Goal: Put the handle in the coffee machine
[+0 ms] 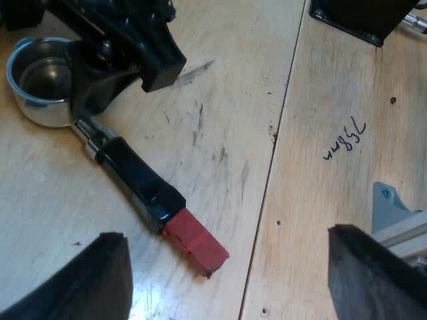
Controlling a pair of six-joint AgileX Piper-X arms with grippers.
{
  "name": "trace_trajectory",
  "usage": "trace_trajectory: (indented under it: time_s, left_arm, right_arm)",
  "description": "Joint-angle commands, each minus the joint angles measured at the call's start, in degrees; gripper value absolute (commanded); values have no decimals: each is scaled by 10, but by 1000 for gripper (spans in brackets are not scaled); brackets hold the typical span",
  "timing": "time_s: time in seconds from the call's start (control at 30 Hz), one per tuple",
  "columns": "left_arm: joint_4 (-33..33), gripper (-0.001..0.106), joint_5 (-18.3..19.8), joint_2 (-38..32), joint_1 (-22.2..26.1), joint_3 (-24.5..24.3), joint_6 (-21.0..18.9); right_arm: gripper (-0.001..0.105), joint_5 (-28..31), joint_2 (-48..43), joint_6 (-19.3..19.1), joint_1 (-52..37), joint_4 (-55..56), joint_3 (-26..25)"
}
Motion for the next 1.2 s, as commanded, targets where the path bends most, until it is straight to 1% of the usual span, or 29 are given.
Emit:
trace_trajectory:
  time_s: [0.03, 0.17, 0.47, 0.67, 0.73, 0.9, 0.97, 1.0, 1.03, 1.07, 1.13, 1.17, 1.2]
  left_arm:
    - [-4, 64, 8, -3, 1, -1, 3]
    - [-4, 64, 8, -3, 1, -1, 3]
    - [-4, 64, 8, -3, 1, -1, 3]
    - [-4, 64, 8, -3, 1, -1, 3]
    - [-4, 64, 8, -3, 1, -1, 3]
    - [-5, 64, 8, -3, 1, -1, 3]
    - [-7, 64, 8, -3, 1, -1, 3]
    - [-7, 64, 8, -3, 1, -1, 3]
    - [-7, 64, 8, -3, 1, -1, 3]
    - [-7, 64, 8, -3, 1, -1, 3]
    - [-8, 64, 8, -3, 1, -1, 3]
    - [-9, 64, 8, -3, 1, -1, 3]
    - [-10, 64, 8, -3, 1, -1, 3]
  right_arm:
    - [75, -5, 6, -10, -3, -5, -5]
    - [75, 4, 21, -19, -6, -8, -5]
    - [75, 8, 25, -19, -8, -23, -5]
    - [75, 3, 42, -19, -13, -17, -5]
    - [75, -14, 42, -19, -13, -12, -5]
    - [74, -13, 42, -19, -13, -6, -5]
    - [68, -18, 42, -17, -13, -2, -5]
    - [63, -17, 42, -17, -13, 4, -5]
    - [56, -17, 42, -16, -13, 10, -5]
    - [52, -17, 42, -14, -13, 12, -5]
    - [35, -17, 42, -13, -13, 29, -5]
    - [30, -17, 42, -13, -13, 34, -5]
    - [22, -17, 42, -13, -13, 40, -5]
